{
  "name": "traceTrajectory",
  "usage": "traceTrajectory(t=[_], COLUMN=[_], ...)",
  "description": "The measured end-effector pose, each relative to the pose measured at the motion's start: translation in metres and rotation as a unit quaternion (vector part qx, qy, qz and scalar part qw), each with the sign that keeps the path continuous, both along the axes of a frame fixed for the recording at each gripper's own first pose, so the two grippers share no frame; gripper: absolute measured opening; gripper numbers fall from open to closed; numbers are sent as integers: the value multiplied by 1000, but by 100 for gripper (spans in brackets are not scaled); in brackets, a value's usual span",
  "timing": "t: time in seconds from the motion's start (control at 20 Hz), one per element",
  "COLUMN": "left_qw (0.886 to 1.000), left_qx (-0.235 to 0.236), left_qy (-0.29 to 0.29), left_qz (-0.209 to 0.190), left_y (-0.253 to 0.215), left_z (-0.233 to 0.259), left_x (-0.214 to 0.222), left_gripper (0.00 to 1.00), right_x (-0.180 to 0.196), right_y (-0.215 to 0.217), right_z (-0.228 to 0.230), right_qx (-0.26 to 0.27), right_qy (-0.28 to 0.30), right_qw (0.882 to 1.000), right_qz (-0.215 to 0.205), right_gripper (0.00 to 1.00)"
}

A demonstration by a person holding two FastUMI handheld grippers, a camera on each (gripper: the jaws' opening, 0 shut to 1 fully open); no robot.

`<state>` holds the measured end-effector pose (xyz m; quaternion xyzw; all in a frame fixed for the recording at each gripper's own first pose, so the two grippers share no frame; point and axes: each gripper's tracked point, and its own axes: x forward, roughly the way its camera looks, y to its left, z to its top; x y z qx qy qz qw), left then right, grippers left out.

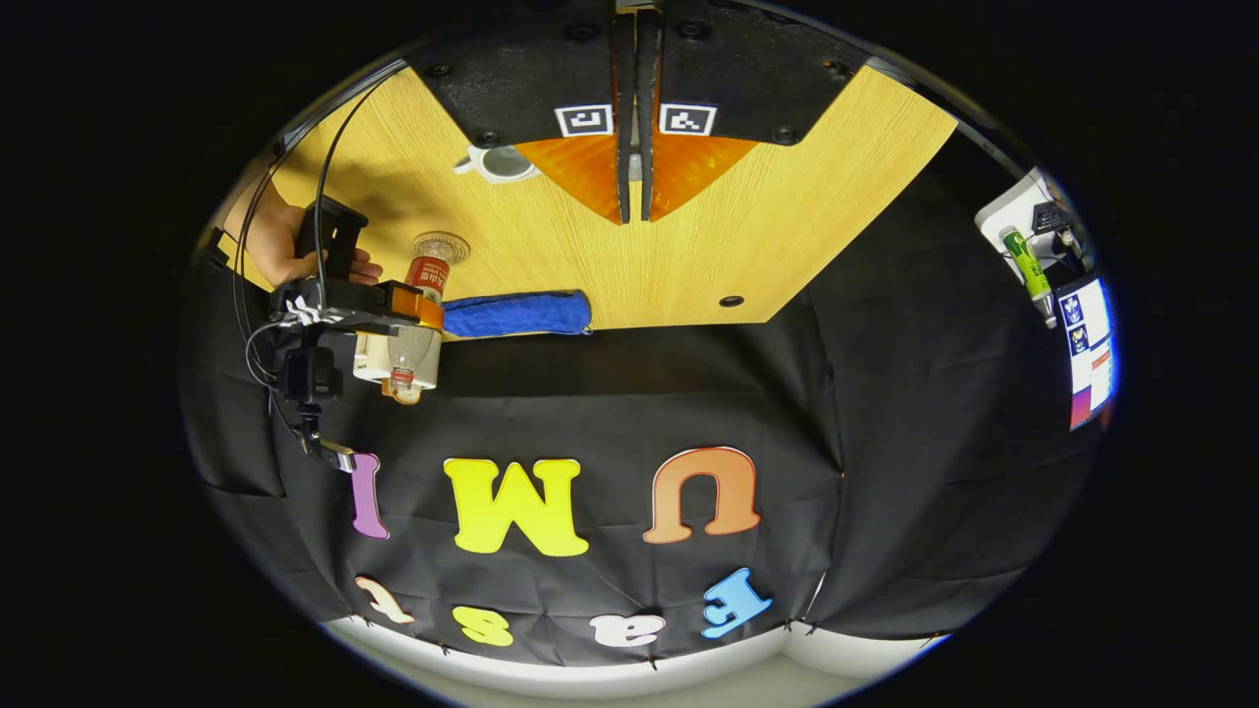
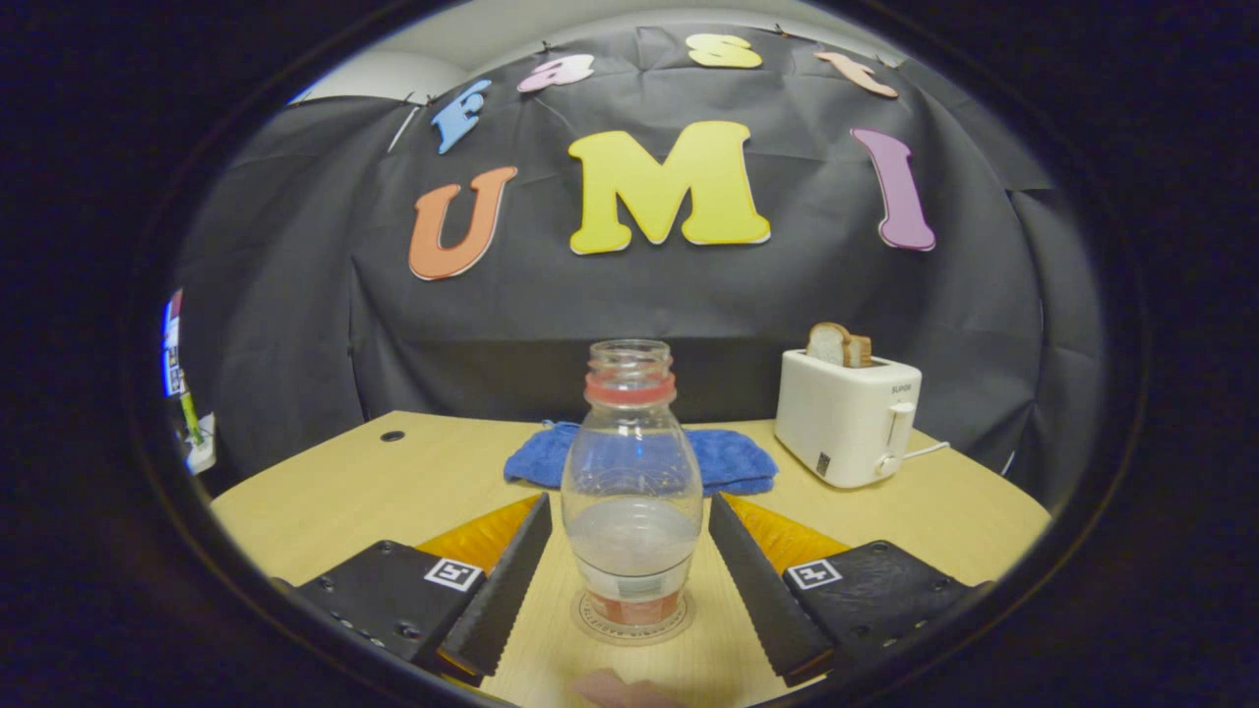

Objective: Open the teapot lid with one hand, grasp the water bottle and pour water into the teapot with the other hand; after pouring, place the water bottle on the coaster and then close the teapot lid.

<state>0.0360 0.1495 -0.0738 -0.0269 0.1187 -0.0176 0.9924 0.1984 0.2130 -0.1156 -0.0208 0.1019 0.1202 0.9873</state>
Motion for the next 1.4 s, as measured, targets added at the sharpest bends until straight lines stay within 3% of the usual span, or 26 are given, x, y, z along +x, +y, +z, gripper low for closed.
traceTrajectory(t=[0.3,0.65,0.95,1.05,1.2,1.4], left_qw=[999,997,993,992,985,987], left_qx=[-22,-39,-91,-106,-153,-146], left_qy=[-15,-17,-31,-40,-35,-10], left_qz=[-19,-61,-64,-57,-71,-60], left_y=[-20,-63,-83,-84,-97,-98], left_z=[8,1,-4,-8,-21,-50], left_x=[3,10,26,35,43,52], left_gripper=[4,3,4,4,4,4], right_x=[-42,-106,-150,-156,-153,-151], right_y=[-17,-53,-84,-95,-106,-113], right_z=[42,70,64,67,74,88], right_qx=[-11,-64,-95,-96,-92,-66], right_qy=[-64,-159,-168,-176,-175,-176], right_qw=[998,985,981,980,980,982], right_qz=[2,2,6,4,-7,-14], right_gripper=[96,94,99,95,98,95])
